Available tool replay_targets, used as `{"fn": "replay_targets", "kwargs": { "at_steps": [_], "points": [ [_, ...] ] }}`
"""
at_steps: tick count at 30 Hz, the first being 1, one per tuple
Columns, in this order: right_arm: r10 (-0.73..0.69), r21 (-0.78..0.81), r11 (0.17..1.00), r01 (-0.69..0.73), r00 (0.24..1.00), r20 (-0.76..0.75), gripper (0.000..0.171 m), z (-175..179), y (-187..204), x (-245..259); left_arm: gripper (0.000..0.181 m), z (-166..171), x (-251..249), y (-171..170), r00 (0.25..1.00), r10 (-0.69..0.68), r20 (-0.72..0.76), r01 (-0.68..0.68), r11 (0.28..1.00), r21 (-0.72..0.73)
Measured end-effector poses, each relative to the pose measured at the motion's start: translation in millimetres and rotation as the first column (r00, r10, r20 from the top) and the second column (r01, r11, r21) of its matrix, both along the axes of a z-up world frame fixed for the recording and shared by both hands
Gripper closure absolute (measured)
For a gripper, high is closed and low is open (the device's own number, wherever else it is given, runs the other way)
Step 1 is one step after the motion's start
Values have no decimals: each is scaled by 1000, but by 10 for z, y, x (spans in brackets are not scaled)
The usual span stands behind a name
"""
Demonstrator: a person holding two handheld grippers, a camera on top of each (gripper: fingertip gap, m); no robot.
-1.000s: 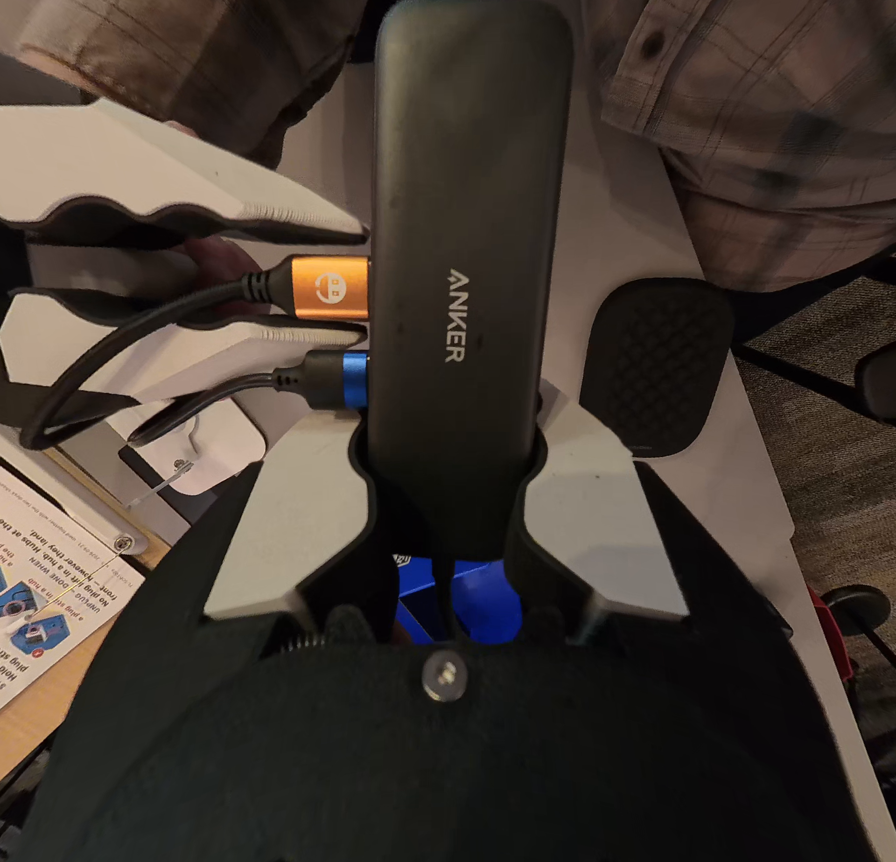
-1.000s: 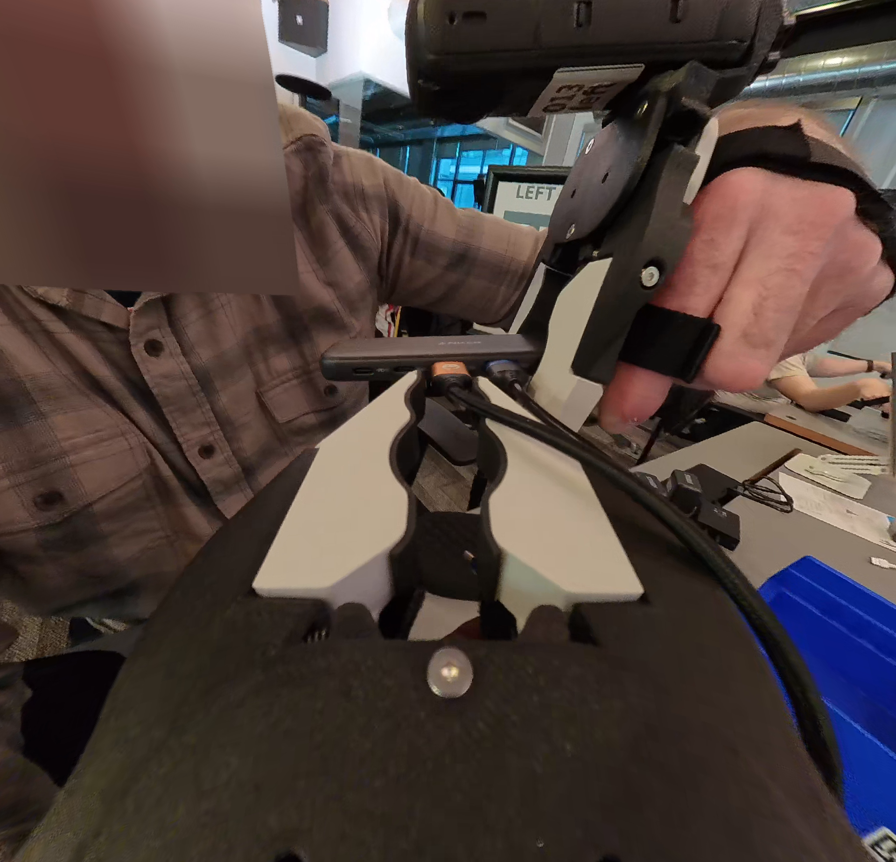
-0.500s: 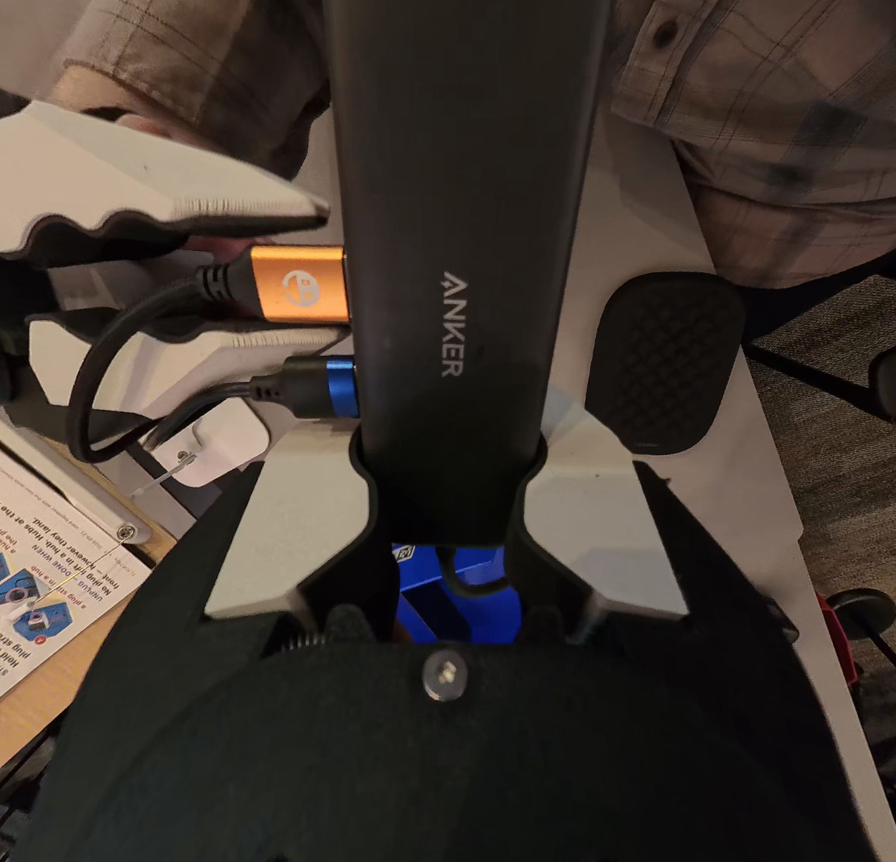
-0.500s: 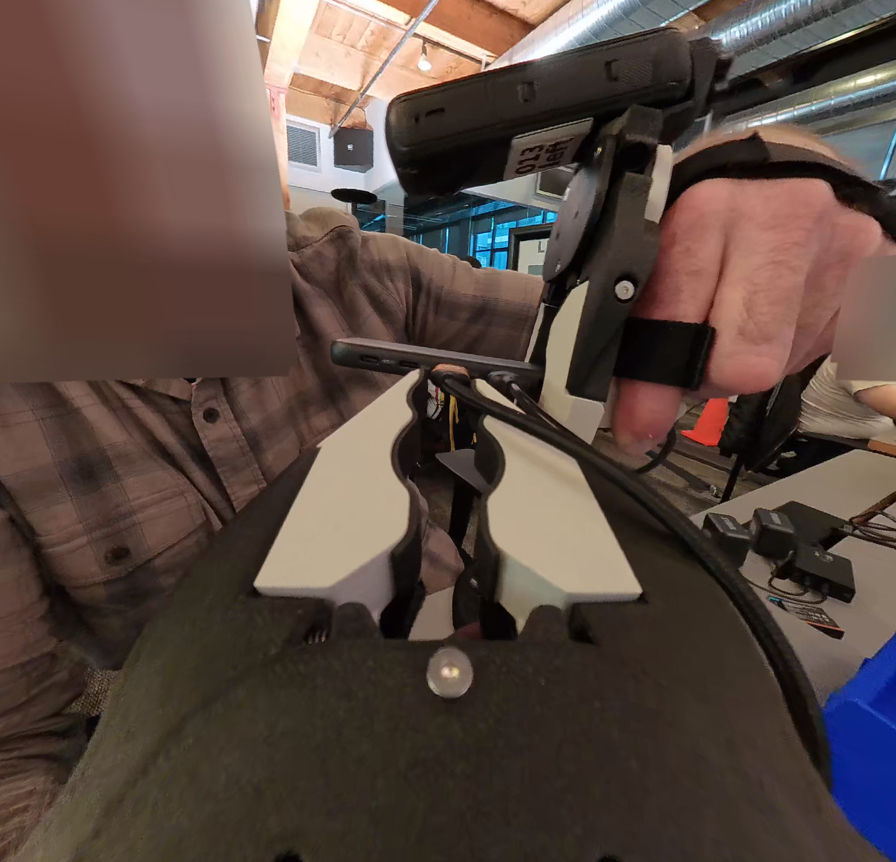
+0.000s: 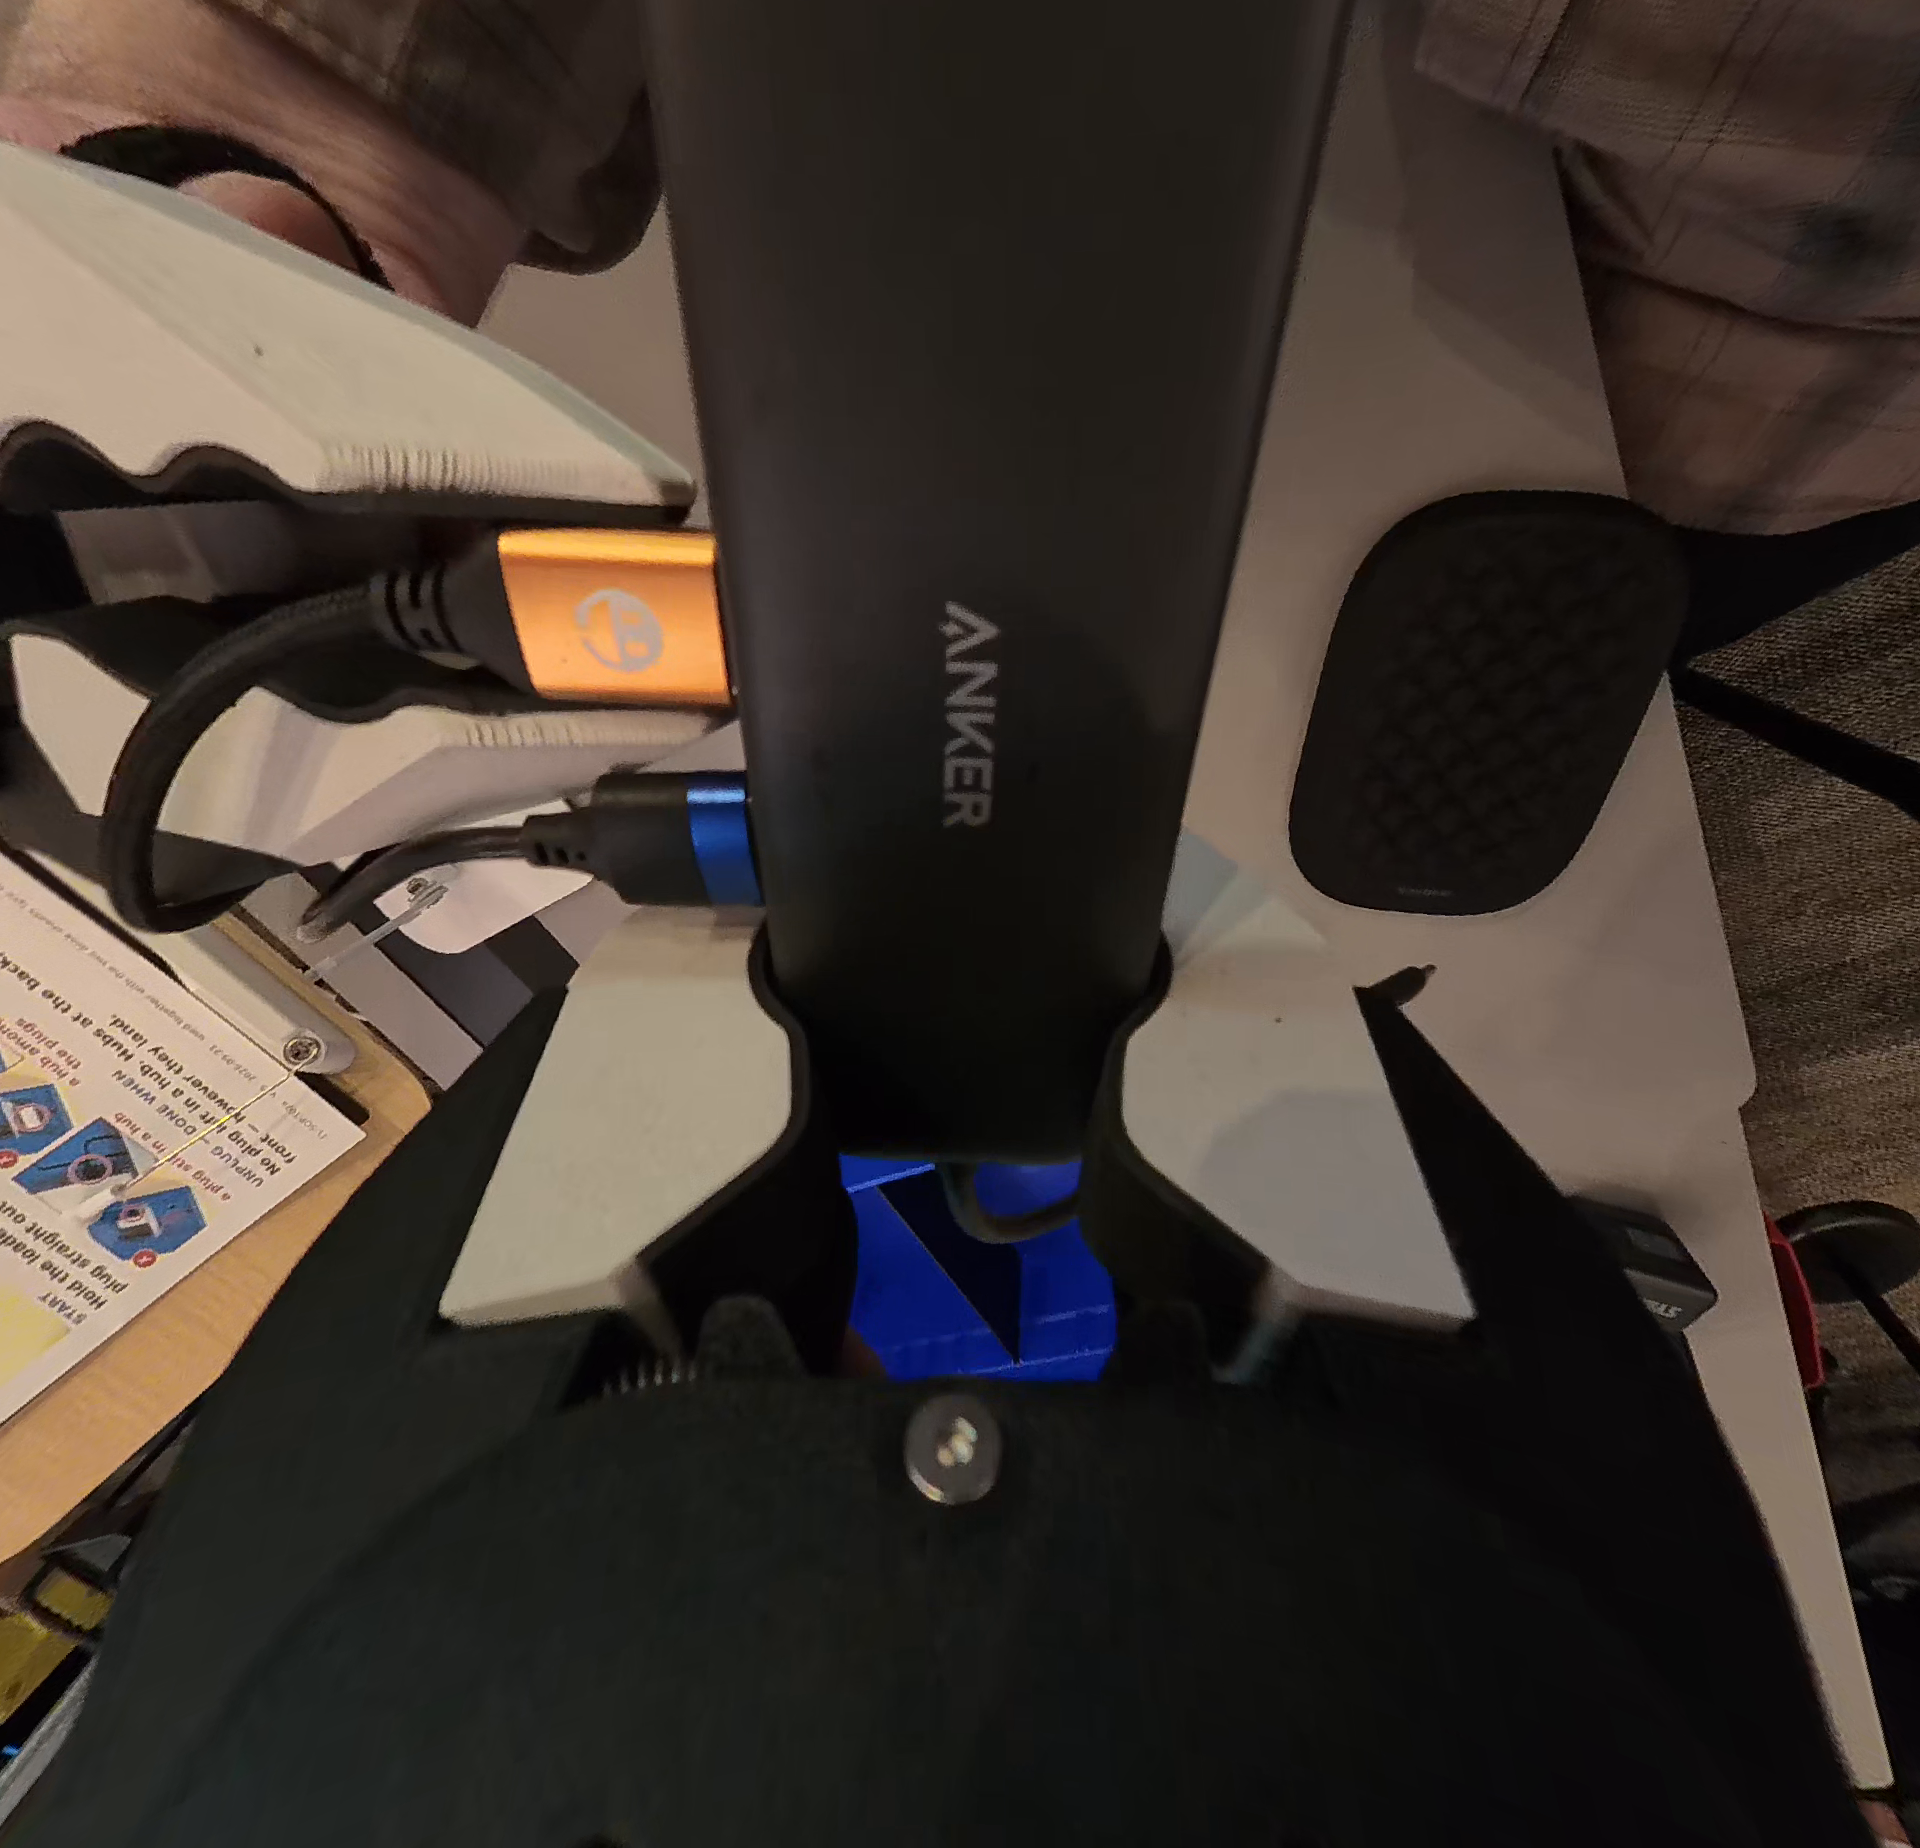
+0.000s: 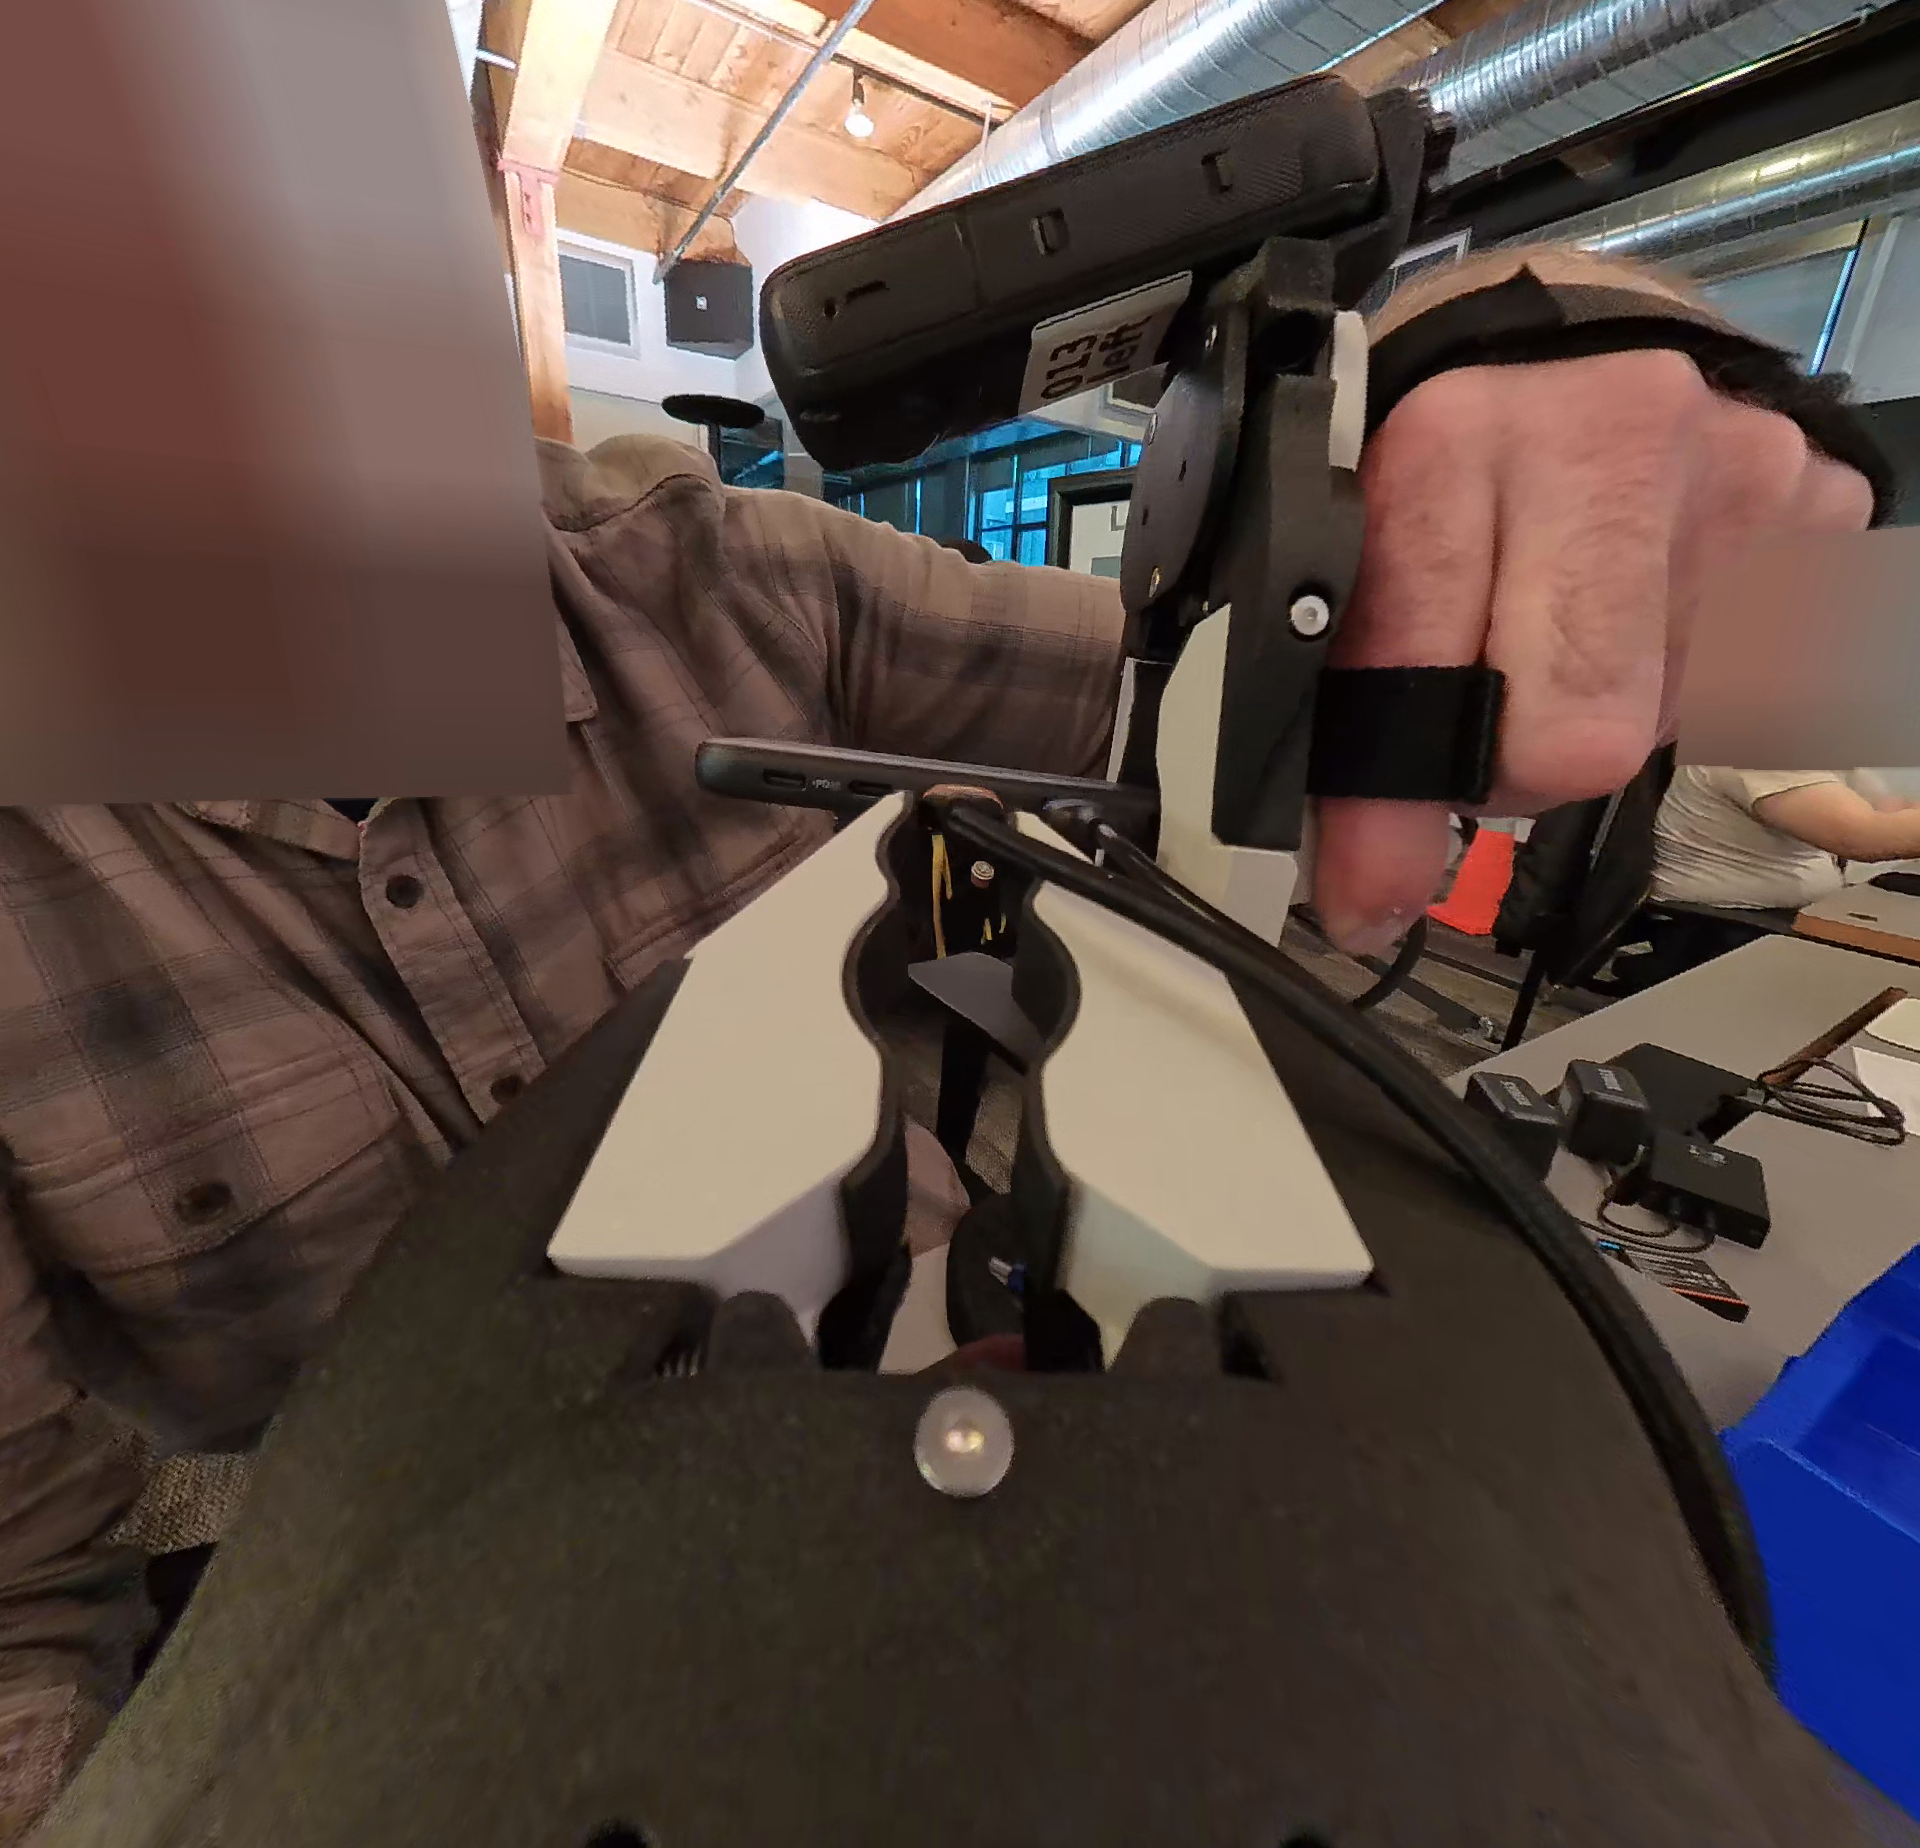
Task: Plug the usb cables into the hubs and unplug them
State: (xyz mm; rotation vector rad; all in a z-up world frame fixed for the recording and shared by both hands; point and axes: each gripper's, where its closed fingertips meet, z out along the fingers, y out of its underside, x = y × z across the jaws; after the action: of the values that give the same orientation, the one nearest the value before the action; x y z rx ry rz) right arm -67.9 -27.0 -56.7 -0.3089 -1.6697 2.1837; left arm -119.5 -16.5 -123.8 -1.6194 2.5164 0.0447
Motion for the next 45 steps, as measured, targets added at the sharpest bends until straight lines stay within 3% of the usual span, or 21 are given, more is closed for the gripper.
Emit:
{"fn": "replay_targets", "kwargs": {
  "at_steps": [1, 13, 21, 24, 32, 35, 41, 45],
  "points": [
    [6, -13, 1000, -6, 1000, 1, 159, 10, 7, 0, 124, 5, -2, 12, 1000, -2, -5, 2, 1000, 11],
    [-28, -31, 999, 29, 999, 38, 159, 22, 59, -79, 125, 4, -114, 103, 997, 16, -69, -11, 997, 82],
    [-47, -11, 999, 47, 999, 3, 159, -4, 67, -58, 125, 17, -78, 121, 999, 8, -33, -5, 996, 89],
    [-27, -22, 999, 27, 1000, -12, 147, 30, 49, -7, 125, 15, -77, 108, 999, 11, -39, -8, 997, 81],
    [-45, -48, 998, 45, 999, -3, 149, 30, 183, 44, 125, 2, -111, 135, 998, 12, -64, -6, 995, 97],
    [-39, -37, 999, 39, 999, -2, 145, 11, 154, 47, 125, 9, -74, 119, 999, 10, -40, -7, 997, 78],
    [-91, 58, 994, 92, 996, -20, 158, -85, 66, -18, 126, -4, -9, 43, 1000, -2, 5, 2, 1000, 5],
    [-113, 115, 986, 119, 992, -56, 158, -134, 23, -7, 126, -5, 34, -22, 999, -11, 33, 12, 999, -40]
  ]
}}
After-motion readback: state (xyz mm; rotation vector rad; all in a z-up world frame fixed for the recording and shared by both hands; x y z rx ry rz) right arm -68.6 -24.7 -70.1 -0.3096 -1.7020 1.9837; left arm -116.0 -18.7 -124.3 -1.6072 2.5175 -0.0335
